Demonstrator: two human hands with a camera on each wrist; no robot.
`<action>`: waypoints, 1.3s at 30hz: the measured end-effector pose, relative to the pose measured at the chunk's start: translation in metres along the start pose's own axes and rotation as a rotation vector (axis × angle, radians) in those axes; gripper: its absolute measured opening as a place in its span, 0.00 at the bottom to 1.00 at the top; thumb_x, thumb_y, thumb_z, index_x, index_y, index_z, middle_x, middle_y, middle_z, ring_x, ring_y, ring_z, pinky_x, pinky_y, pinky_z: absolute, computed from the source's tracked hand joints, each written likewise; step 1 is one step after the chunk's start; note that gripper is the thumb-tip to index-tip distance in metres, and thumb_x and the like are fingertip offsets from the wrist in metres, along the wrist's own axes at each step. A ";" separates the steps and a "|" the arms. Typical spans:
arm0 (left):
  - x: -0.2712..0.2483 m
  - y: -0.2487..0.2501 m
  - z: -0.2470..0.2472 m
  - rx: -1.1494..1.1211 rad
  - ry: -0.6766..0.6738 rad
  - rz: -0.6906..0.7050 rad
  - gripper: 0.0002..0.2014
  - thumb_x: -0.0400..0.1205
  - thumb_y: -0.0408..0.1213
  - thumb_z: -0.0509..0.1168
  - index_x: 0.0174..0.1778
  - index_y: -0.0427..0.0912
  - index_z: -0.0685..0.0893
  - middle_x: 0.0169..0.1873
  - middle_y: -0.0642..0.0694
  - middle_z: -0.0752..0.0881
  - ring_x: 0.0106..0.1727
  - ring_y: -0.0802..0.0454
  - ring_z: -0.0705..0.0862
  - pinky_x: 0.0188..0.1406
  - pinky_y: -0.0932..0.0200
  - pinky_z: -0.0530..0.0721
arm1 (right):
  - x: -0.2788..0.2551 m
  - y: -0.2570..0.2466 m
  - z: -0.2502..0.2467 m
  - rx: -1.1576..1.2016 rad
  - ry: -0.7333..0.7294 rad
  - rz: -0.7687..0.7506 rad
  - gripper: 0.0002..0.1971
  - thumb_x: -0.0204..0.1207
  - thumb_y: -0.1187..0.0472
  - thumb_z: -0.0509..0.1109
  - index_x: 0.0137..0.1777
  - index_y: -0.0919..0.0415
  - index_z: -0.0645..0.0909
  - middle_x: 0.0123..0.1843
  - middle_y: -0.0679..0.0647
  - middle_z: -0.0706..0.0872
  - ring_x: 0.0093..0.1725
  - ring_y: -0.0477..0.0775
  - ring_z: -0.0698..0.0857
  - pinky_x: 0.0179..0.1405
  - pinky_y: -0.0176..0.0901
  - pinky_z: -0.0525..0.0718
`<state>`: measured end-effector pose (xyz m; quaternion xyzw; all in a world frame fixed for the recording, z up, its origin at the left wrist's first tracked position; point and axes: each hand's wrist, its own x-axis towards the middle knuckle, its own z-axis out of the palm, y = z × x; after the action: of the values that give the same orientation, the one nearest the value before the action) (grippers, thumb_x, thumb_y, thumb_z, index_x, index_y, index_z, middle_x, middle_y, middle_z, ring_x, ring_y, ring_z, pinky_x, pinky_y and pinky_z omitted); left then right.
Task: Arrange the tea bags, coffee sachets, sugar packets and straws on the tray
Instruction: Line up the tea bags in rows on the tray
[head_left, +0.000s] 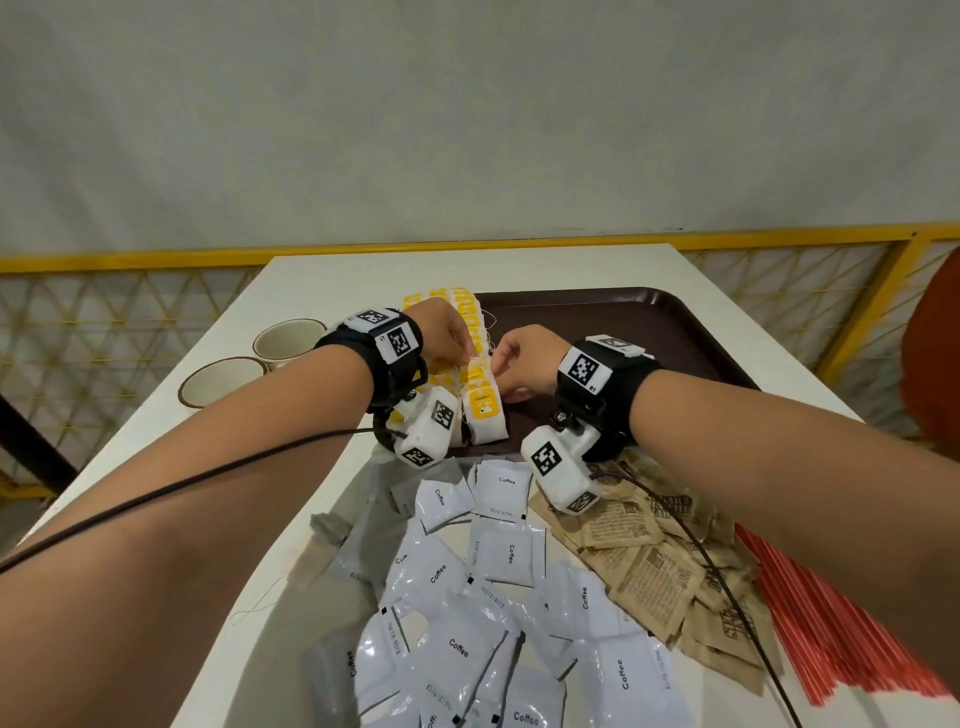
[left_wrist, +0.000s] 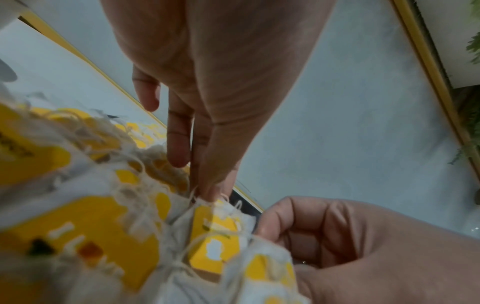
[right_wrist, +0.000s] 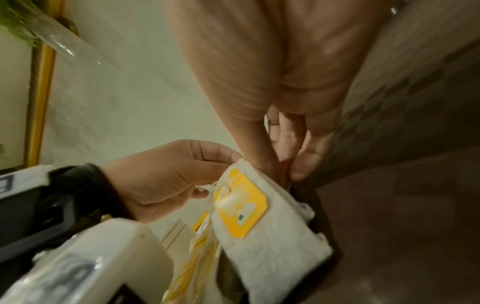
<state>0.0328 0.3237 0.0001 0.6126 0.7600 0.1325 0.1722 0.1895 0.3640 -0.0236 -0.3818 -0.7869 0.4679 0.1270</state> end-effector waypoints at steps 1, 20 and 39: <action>0.000 0.001 0.001 0.007 -0.006 -0.004 0.08 0.76 0.32 0.73 0.50 0.39 0.90 0.44 0.46 0.86 0.47 0.54 0.81 0.45 0.63 0.79 | 0.001 0.001 0.000 0.007 -0.003 0.016 0.13 0.68 0.78 0.76 0.34 0.61 0.78 0.35 0.59 0.82 0.36 0.56 0.85 0.39 0.47 0.90; -0.003 0.000 0.007 -0.004 0.059 -0.041 0.02 0.77 0.34 0.72 0.43 0.43 0.89 0.48 0.43 0.88 0.49 0.51 0.83 0.54 0.55 0.82 | -0.006 -0.007 0.004 0.099 -0.023 0.182 0.12 0.74 0.76 0.72 0.34 0.64 0.74 0.33 0.63 0.83 0.32 0.57 0.85 0.34 0.42 0.88; -0.010 0.006 0.003 0.049 0.012 -0.034 0.09 0.81 0.41 0.68 0.52 0.41 0.89 0.54 0.45 0.87 0.50 0.53 0.80 0.49 0.59 0.77 | -0.011 -0.008 0.008 0.064 0.016 0.153 0.12 0.77 0.73 0.70 0.34 0.61 0.75 0.31 0.60 0.84 0.24 0.47 0.85 0.31 0.42 0.88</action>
<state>0.0413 0.3150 0.0004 0.6029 0.7742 0.1147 0.1547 0.1886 0.3490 -0.0195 -0.4404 -0.7388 0.4982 0.1095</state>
